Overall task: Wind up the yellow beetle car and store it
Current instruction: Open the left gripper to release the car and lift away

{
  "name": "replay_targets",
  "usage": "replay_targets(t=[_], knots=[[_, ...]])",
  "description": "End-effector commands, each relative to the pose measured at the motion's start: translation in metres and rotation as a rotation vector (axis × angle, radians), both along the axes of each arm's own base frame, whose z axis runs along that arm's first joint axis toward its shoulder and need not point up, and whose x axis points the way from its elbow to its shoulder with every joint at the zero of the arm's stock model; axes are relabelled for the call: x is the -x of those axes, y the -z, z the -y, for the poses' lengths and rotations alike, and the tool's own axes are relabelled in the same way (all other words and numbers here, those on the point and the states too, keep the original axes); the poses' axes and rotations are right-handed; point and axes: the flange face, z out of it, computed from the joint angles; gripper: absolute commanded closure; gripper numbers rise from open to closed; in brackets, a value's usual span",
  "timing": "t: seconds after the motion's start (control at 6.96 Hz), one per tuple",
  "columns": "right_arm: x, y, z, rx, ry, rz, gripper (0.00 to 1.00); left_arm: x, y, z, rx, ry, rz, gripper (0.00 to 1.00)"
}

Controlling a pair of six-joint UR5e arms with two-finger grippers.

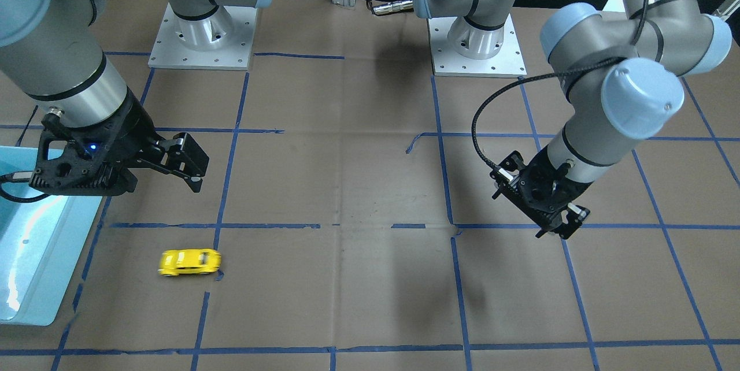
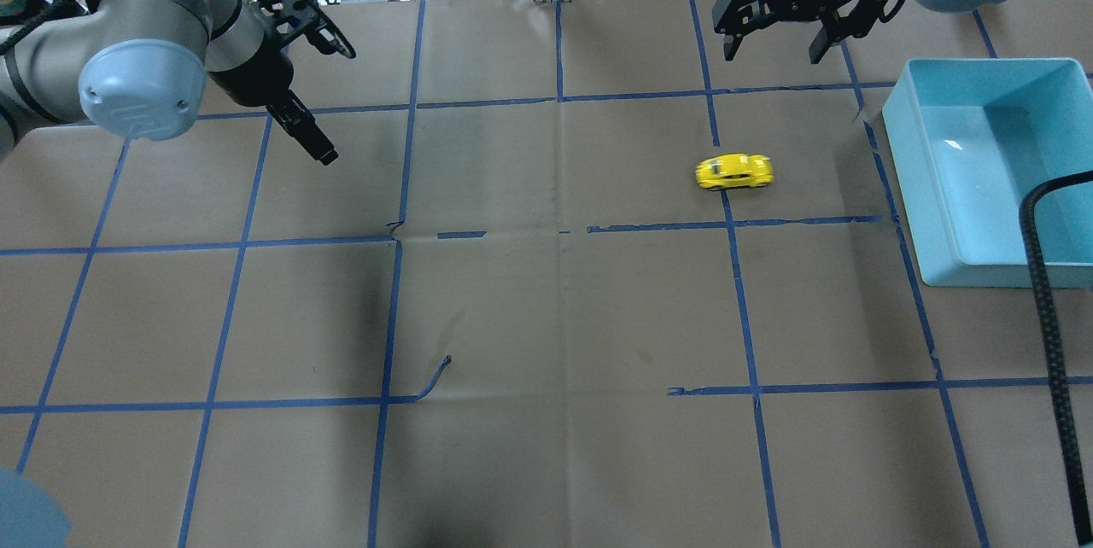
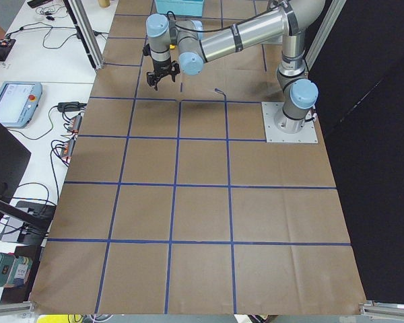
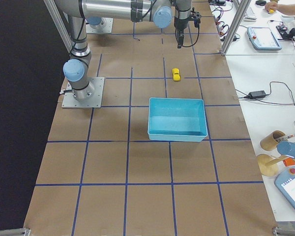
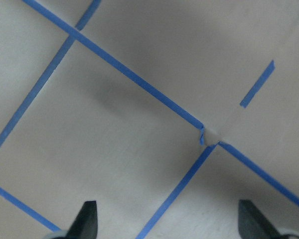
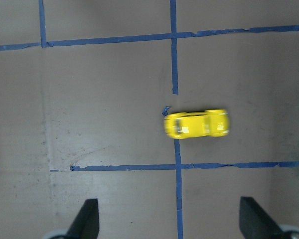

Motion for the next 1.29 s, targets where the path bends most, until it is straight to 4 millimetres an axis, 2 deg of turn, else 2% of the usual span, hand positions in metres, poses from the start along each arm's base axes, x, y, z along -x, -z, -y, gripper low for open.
replay_targets(t=[0.0,0.14,0.29,0.43,0.72,0.86,1.15], knots=[[0.0,0.0,0.001,0.0,-0.001,0.0,0.0,0.013,-0.063,-0.041,-0.041,-0.447,0.022,0.0],[0.001,0.0,0.001,0.0,0.0,0.0,0.0,0.021,-0.098,-0.057,-0.08,-0.521,0.067,0.0],[0.001,0.0,0.001,0.0,0.0,0.0,0.0,0.035,-0.115,-0.065,-0.126,-0.56,0.076,0.0],[0.001,0.002,0.001,-0.002,-0.006,-0.002,0.0,0.038,-0.123,-0.07,-0.114,-0.623,0.076,0.0],[0.006,0.005,0.002,-0.006,-0.066,-0.01,0.0,0.041,-0.125,-0.077,-0.117,-0.607,0.063,0.0],[0.008,0.008,0.005,0.01,-0.255,-0.025,0.0,0.041,-0.12,-0.073,-0.122,-0.604,0.062,0.0],[0.017,-0.004,0.009,0.065,-0.418,-0.065,0.0,0.041,-0.121,-0.076,-0.119,-0.602,0.063,0.0]])
